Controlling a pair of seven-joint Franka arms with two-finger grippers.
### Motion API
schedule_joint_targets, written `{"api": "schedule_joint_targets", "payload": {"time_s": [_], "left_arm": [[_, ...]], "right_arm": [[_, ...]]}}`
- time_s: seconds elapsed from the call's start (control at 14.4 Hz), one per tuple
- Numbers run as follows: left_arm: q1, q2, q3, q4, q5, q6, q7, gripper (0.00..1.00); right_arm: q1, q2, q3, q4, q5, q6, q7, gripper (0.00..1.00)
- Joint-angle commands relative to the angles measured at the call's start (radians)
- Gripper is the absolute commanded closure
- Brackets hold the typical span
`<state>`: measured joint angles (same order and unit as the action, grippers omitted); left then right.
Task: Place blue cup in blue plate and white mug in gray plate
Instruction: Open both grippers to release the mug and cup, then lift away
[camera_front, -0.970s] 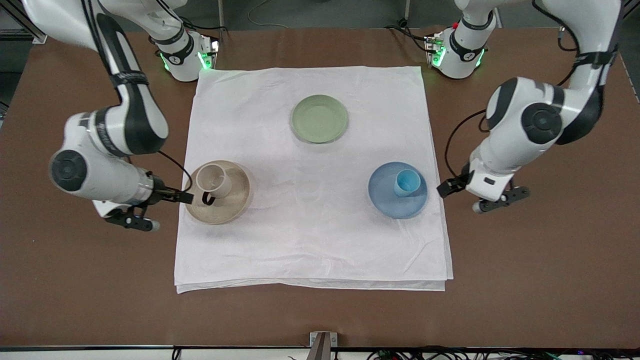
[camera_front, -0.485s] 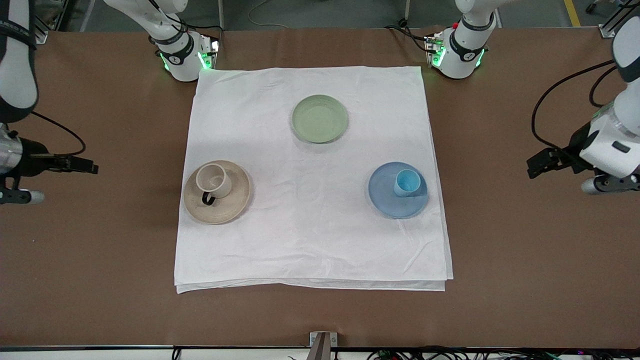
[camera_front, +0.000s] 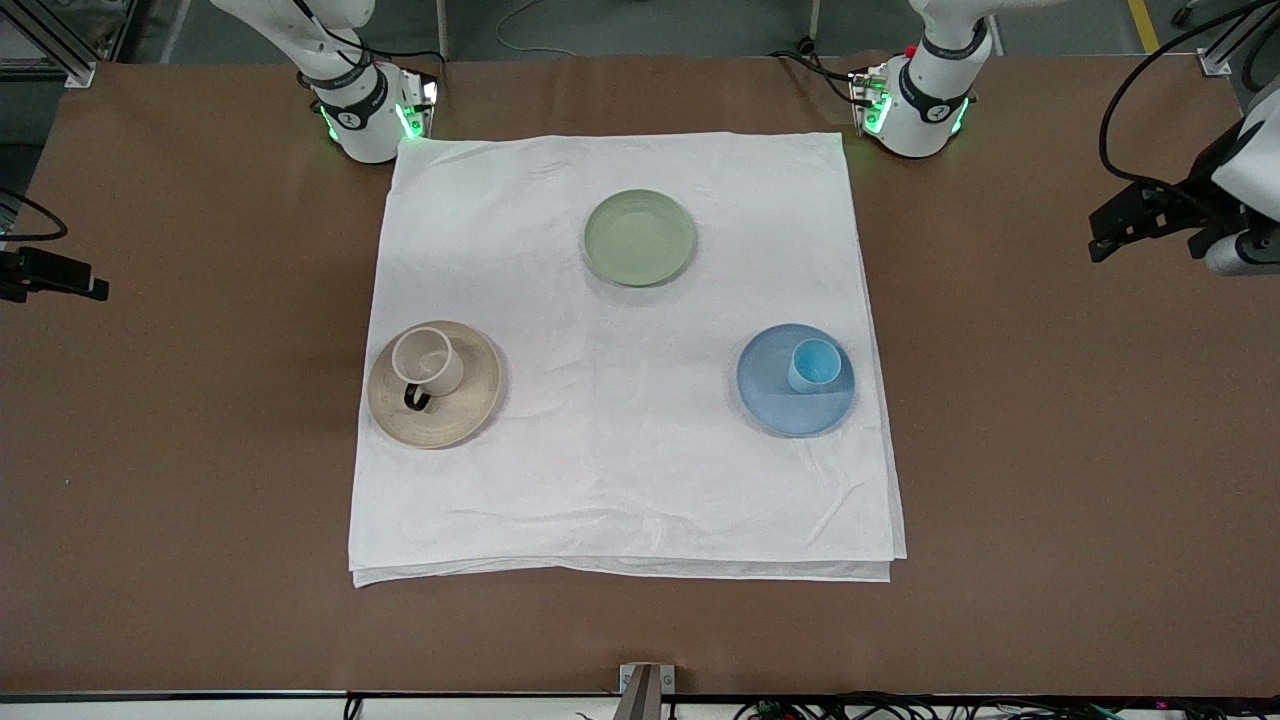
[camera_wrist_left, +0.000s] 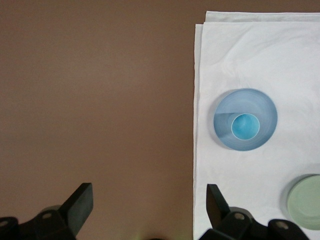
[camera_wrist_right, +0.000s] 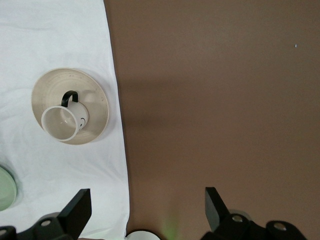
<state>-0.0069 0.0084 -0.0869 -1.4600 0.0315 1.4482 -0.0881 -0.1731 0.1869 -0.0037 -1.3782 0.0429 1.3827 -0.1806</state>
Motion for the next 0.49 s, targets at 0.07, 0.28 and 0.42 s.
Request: {"api": "schedule_joint_targets", "payload": {"time_s": [0.07,0.28,0.42], "left_arm": [[-0.016,-0.054,0.021,-0.068,-0.024,-0.005,0.018,0.0],[-0.016,-0.071,0.006,-0.088,-0.025,-0.006,0.015,0.0],[-0.015,-0.093,-0.016,-0.121,-0.025,0.009,0.008,0.0]], "right_arm": [[0.038,-0.007,0.024,-0.016,0.022,-0.025,0.021,0.0],[0.079,-0.093,0.024,-0.079,0.008,-0.037,0.143,0.0],[0.144,-0.167,0.013,-0.139,-0.017,-0.034,0.197,0.0]]}}
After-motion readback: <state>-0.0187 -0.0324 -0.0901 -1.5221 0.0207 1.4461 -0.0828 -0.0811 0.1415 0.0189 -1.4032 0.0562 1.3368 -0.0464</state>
